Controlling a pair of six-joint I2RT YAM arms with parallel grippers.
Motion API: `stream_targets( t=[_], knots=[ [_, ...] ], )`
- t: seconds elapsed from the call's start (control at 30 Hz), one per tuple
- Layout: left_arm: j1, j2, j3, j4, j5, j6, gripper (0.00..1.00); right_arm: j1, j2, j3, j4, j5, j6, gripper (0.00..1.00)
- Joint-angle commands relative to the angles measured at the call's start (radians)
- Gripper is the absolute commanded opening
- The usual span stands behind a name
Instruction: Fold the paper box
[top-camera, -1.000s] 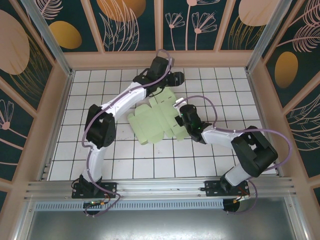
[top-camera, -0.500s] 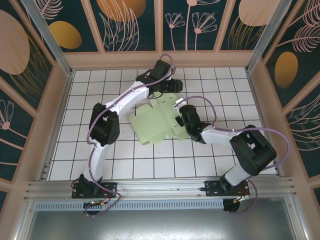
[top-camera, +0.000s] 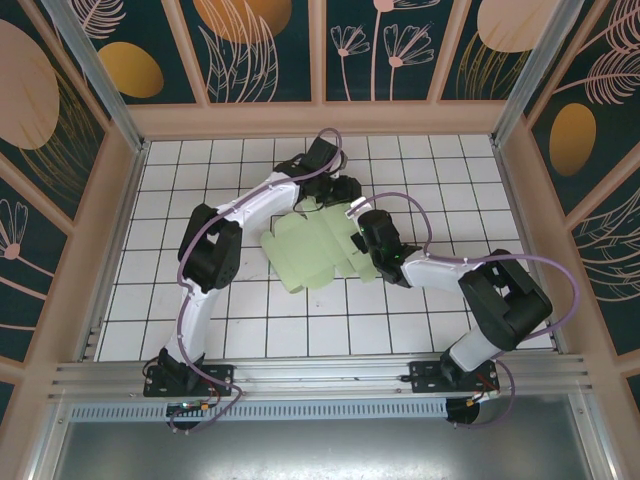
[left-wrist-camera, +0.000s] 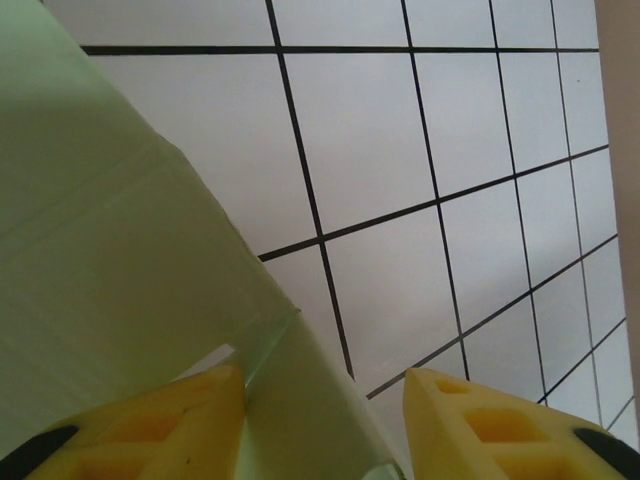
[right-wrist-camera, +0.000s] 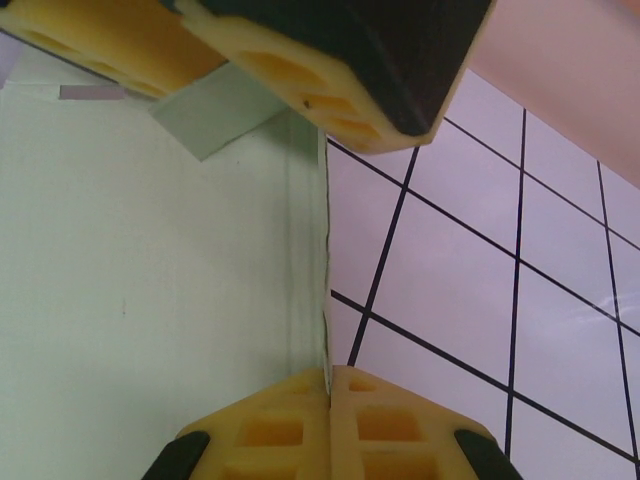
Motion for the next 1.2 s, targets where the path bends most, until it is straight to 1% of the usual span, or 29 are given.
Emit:
stream_targets(
  t=[0.0,0.13,0.37,0.47,0.57,0.63,0.67,0.7,0.73,0.77,0.8,0.87,0.97,1.03,1.07,1.1,1.13,1.17],
  knots=[
    [-0.003,-0.041,-0.038,0.068,0.056,-0.063,0.42,0.009,0.01,0.035,0.051,0.033,-0.019,0.0],
    [-0.001,-0.04,-0.038,0.078,0.052,-0.085,0.36,0.014,0.007,0.039,0.041,0.036,-0.027,0.0],
    [-0.002,-0.043,-0.036,0.115,0.063,-0.146,0.3,0.027,0.016,0.038,0.032,0.061,-0.045,0.0],
    [-0.001,-0.046,-0.038,0.119,0.065,-0.159,0.21,0.029,0.021,0.038,0.03,0.064,-0.046,0.0],
    [-0.001,-0.044,-0.043,0.127,0.076,-0.166,0.17,0.031,0.026,0.04,0.026,0.062,-0.045,0.0],
    [-0.001,-0.045,-0.044,0.129,0.078,-0.168,0.11,0.032,0.031,0.043,0.026,0.063,-0.045,0.0],
    [-0.002,-0.046,-0.045,0.129,0.077,-0.167,0.11,0.032,0.032,0.043,0.025,0.065,-0.045,0.0],
    [-0.002,-0.047,-0.045,0.129,0.075,-0.167,0.14,0.031,0.032,0.044,0.025,0.065,-0.045,0.0],
    [-0.001,-0.048,-0.046,0.128,0.073,-0.166,0.2,0.032,0.032,0.045,0.025,0.065,-0.045,0.0],
    [0.0,-0.049,-0.047,0.127,0.07,-0.165,0.32,0.032,0.033,0.045,0.025,0.065,-0.046,0.0],
    [-0.001,-0.05,-0.05,0.128,0.068,-0.166,0.36,0.032,0.032,0.046,0.025,0.065,-0.046,0.0],
    [0.0,-0.052,-0.052,0.133,0.067,-0.167,0.36,0.032,0.036,0.046,0.023,0.066,-0.045,0.0],
    [-0.001,-0.056,-0.052,0.135,0.07,-0.167,0.19,0.032,0.04,0.049,0.018,0.069,-0.041,0.0],
    [-0.001,-0.055,-0.052,0.135,0.071,-0.166,0.12,0.033,0.038,0.048,0.018,0.069,-0.041,0.0],
    [-0.001,-0.055,-0.052,0.135,0.072,-0.166,0.12,0.032,0.04,0.048,0.017,0.07,-0.04,0.0],
    [-0.001,-0.057,-0.052,0.135,0.071,-0.167,0.12,0.033,0.041,0.049,0.016,0.072,-0.04,0.0],
    [-0.001,-0.057,-0.051,0.136,0.07,-0.164,0.18,0.032,0.043,0.049,0.016,0.073,-0.039,0.0],
    [0.0,-0.059,-0.053,0.136,0.069,-0.162,0.3,0.031,0.042,0.049,0.016,0.074,-0.038,0.0]
  ],
)
